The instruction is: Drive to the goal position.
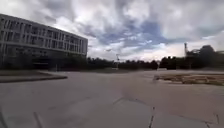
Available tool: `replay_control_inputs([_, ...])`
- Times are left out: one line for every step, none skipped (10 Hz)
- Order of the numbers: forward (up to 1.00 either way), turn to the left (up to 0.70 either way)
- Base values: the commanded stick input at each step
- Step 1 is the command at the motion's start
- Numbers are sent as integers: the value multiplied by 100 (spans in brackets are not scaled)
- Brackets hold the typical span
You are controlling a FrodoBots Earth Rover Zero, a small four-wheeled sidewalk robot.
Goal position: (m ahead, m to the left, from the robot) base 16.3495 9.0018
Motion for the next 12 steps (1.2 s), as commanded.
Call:
replay_control_inputs([100, 2])
replay_control_inputs([100, 0])
replay_control_inputs([100, 5])
replay_control_inputs([100, 10])
replay_control_inputs([100, 11])
replay_control_inputs([100, 6])
replay_control_inputs([100, 3])
replay_control_inputs([100, 9])
replay_control_inputs([100, 8])
replay_control_inputs([100, 7])
replay_control_inputs([100, 9])
replay_control_inputs([100, 14])
